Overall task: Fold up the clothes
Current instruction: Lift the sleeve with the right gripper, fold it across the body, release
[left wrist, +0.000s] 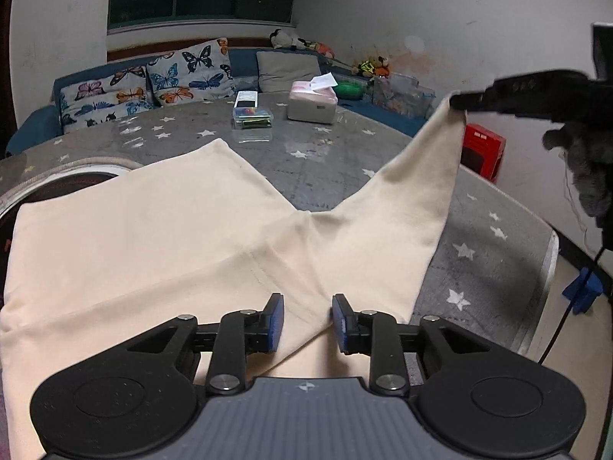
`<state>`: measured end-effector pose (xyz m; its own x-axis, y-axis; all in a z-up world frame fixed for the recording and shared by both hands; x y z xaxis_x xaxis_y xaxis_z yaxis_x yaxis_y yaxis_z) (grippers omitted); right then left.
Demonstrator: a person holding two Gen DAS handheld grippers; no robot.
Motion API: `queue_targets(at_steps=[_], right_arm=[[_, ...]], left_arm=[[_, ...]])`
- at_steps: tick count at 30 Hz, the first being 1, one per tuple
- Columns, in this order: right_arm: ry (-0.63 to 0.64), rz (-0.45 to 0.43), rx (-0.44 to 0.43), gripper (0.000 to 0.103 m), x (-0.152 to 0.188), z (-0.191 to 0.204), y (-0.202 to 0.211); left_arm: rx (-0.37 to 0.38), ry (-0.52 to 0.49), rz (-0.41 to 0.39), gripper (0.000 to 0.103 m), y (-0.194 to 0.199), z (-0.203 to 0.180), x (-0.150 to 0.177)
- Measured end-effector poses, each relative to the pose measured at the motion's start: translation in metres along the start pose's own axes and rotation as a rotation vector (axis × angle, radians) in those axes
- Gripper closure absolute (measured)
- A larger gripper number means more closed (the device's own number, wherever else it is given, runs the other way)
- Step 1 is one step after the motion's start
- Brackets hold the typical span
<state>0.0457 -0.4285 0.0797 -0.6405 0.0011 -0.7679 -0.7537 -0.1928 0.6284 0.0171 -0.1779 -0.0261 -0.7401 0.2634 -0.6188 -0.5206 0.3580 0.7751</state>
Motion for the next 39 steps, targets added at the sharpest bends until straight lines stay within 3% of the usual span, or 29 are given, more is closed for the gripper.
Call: queue_targets(at_steps=[5,12,17,26,31,39], right_arm=[[0.076,-0.054,-0.061,0.099,-0.018,0.042,0.022],[0.25,-0.088,-0.197,0.099,-0.037,0.13,0.039],[0.401,-0.035,-0.294,0.099,-0.026,0.208,0.025],[0.592,0.16,-0.464,0.098,0.038,0.33,-0.014],[0.611,0.171,-0.462,0.093,0.047,0.335,-0.009],[0.594,0.175,-0.267,0.083,0.029,0.258,-0.002]], left_arm=[[-0.016,0.035,-0.042,0.069,0.021,0.017,0.0],[-0.097,0.143,-0.119,0.063,0.065,0.068,0.017],[-0.173,0.265,-0.174,0.061,0.102,0.117,0.043],[-0.254,0.424,-0.21,0.061,0.143,0.172,0.092],[-0.235,0.413,-0.194,0.061,0.141,0.169,0.099],[-0.161,0.294,-0.165,0.064,0.113,0.133,0.075]])
Point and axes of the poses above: each gripper's, at about its wrist camera, not at the fingertips, and y roughly against the way its jaws point, z to its left, x to its underside, the point moved 7 cm from there along -y, roughly the way its jaws point, and after that the axes turned 12 degrees about z, right-handed, at the moved point
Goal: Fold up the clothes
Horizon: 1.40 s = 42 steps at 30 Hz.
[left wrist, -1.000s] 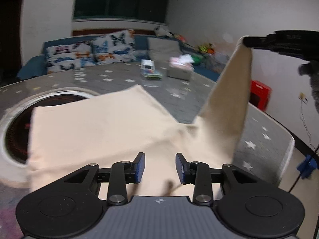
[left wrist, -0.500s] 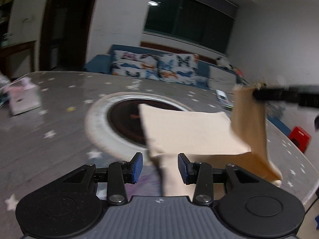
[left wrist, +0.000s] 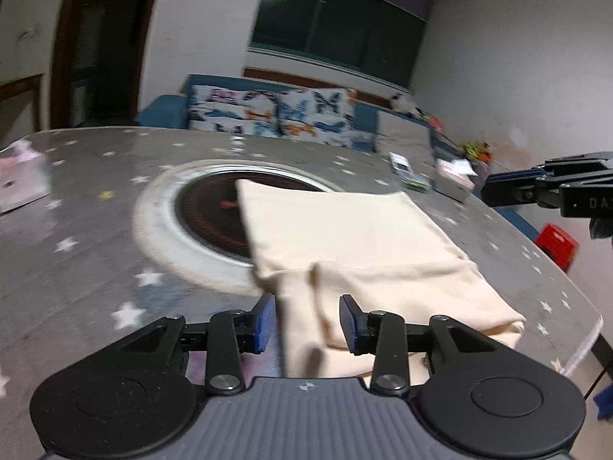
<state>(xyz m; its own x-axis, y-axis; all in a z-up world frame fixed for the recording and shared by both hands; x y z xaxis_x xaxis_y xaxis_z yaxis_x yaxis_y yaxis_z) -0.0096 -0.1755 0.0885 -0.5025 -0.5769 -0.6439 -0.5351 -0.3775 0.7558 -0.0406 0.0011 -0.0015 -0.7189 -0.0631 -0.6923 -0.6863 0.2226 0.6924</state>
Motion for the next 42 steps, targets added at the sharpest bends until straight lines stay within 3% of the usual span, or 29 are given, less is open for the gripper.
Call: queue_targets(at_steps=[4,7,9,12,17,23,29,33,39,42], right_arm=[[-0.062,0.065,0.062,0.076,0.035,-0.037,0.009],[-0.092,0.119,0.08,0.076,0.063,-0.054,0.004],[-0.111,0.153,0.079,0.076,0.079,-0.062,-0.001],[-0.123,0.162,0.049,0.076,0.094,-0.061,-0.007],[-0.103,0.164,-0.016,0.076,0.103,-0.047,-0.025],[-0.081,0.211,-0.048,0.076,0.111,-0.042,-0.041],[-0.078,0.149,-0.036,0.076,0.085,-0.053,-0.032],[-0.088,0.136,-0.045,0.076,0.07,-0.059,-0.045],[-0.129,0.156,-0.045,0.077,0.065,-0.067,-0.073],[-0.147,0.183,-0.05,0.079,0.072,-0.072,-0.085]], left_arm=[[0.0,-0.032,0.044,0.064,-0.02,-0.014,0.001],[-0.014,-0.059,0.061,0.073,-0.028,-0.02,0.003],[-0.04,-0.077,0.063,0.091,-0.03,-0.021,0.005],[-0.076,-0.077,0.06,0.101,-0.027,-0.019,0.003],[-0.113,-0.073,0.023,0.101,-0.009,-0.016,-0.003],[-0.115,-0.072,0.059,0.101,-0.007,-0.012,-0.003],[-0.096,-0.088,0.012,0.098,0.0,-0.019,-0.028],[-0.045,-0.118,0.021,0.098,-0.02,-0.033,-0.04],[-0.07,-0.107,0.112,0.098,-0.066,-0.021,-0.036],[-0.046,-0.097,0.114,0.097,-0.068,-0.013,-0.031]])
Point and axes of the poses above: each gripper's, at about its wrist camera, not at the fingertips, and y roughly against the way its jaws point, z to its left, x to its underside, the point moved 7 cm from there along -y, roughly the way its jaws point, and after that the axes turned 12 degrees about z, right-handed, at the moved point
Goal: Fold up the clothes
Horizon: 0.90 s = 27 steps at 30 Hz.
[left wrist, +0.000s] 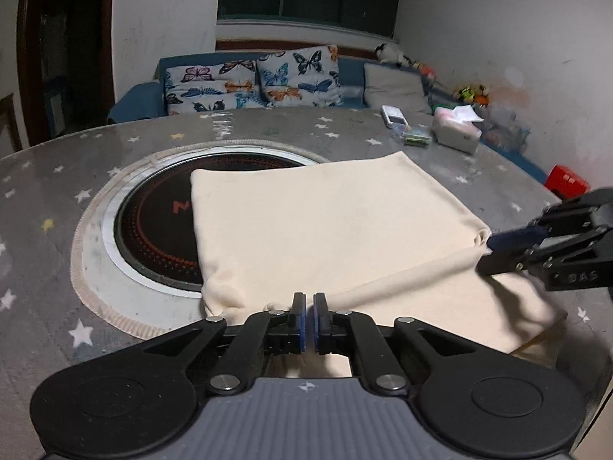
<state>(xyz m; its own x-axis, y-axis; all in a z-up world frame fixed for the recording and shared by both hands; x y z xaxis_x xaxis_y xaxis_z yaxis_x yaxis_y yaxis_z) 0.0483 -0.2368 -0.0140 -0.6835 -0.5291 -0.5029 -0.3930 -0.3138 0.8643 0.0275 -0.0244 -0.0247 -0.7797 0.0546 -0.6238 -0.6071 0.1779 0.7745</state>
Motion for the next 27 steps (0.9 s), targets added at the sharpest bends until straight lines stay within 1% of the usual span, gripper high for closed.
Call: queue_targets(at_steps=[3,5,9,13,14,18,20,22,24,25,27], right_arm=[[0.011,-0.009,0.012,0.079,-0.001,0.0,0.008],[0.03,-0.022,0.004,0.079,-0.002,0.004,0.017],[0.103,0.002,-0.023,0.079,0.008,0.022,0.029],[0.137,0.058,-0.026,0.079,0.028,0.034,0.022],[0.141,0.059,-0.017,0.079,0.031,0.035,0.021],[0.137,0.021,-0.022,0.079,0.033,0.039,0.035],[0.141,0.033,-0.018,0.079,0.038,0.04,0.033],[0.151,0.048,-0.006,0.079,0.043,0.041,0.027],[0.158,0.036,-0.003,0.079,0.043,0.043,0.032],[0.161,0.03,-0.002,0.079,0.042,0.044,0.035],[0.175,0.02,0.0,0.079,0.042,0.046,0.043]], left_arm=[[0.011,-0.003,-0.009,0.097,0.009,0.0,0.0],[0.011,-0.021,-0.023,0.097,0.014,-0.002,0.0],[0.007,-0.042,-0.005,0.097,0.013,-0.001,0.005],[-0.007,-0.065,0.006,0.097,0.015,-0.005,0.012],[-0.005,-0.072,0.002,0.095,0.018,-0.008,0.013],[0.021,-0.138,-0.016,0.094,0.042,-0.019,0.024],[0.024,-0.174,-0.015,0.094,0.051,-0.022,0.033],[0.029,-0.218,-0.01,0.09,0.061,-0.026,0.043],[0.032,-0.277,-0.01,0.08,0.071,-0.03,0.055],[0.033,-0.307,-0.01,0.077,0.076,-0.033,0.06],[0.039,-0.382,-0.021,0.065,0.084,-0.04,0.071]])
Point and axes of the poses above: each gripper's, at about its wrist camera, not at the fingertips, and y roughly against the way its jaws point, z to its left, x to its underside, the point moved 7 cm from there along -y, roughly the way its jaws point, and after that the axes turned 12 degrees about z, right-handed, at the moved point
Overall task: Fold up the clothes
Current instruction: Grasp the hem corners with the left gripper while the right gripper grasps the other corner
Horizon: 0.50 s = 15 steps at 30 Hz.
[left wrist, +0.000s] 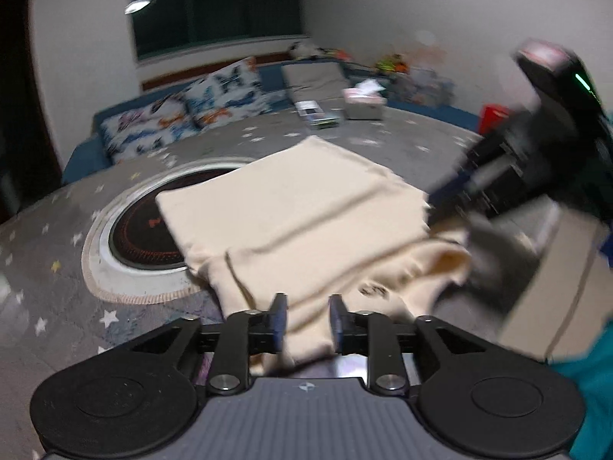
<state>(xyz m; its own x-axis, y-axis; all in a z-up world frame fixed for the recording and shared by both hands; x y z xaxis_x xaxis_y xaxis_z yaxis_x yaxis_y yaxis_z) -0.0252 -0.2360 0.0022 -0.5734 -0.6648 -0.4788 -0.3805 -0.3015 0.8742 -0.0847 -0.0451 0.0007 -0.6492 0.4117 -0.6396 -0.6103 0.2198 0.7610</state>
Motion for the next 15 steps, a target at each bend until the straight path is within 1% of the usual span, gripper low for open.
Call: queue_targets(at_steps=[2,4,7,8,9,12,13,14,15], right_arm=[[0.022,0.002,0.01,0.077,0.001,0.002,0.005],[0.04,0.009,0.021,0.076,0.003,0.004,0.008],[0.059,0.03,0.037,0.074,0.01,0.008,0.01],[0.069,0.034,0.039,0.071,0.013,0.01,0.011],[0.079,0.038,0.041,0.063,0.015,0.011,0.013],[0.142,0.048,0.06,0.053,0.024,0.019,0.016],[0.159,0.05,0.065,0.05,0.025,0.021,0.017],[0.185,0.051,0.068,0.044,0.027,0.025,0.017],[0.211,0.051,0.071,0.042,0.029,0.029,0.017]], left_arm=[[0.002,-0.055,-0.002,0.059,0.0,-0.01,0.005],[0.002,-0.091,-0.003,0.059,-0.007,-0.02,0.007],[0.0,-0.119,-0.02,0.059,-0.017,-0.03,0.006],[0.002,-0.123,-0.023,0.062,-0.02,-0.031,0.006],[0.004,-0.126,-0.026,0.07,-0.023,-0.033,0.006],[-0.016,-0.12,-0.035,0.088,-0.028,-0.032,0.004],[-0.017,-0.101,-0.044,0.091,-0.028,-0.028,0.001],[-0.012,-0.075,-0.055,0.092,-0.026,-0.024,-0.002],[-0.006,-0.047,-0.066,0.093,-0.025,-0.02,-0.007]])
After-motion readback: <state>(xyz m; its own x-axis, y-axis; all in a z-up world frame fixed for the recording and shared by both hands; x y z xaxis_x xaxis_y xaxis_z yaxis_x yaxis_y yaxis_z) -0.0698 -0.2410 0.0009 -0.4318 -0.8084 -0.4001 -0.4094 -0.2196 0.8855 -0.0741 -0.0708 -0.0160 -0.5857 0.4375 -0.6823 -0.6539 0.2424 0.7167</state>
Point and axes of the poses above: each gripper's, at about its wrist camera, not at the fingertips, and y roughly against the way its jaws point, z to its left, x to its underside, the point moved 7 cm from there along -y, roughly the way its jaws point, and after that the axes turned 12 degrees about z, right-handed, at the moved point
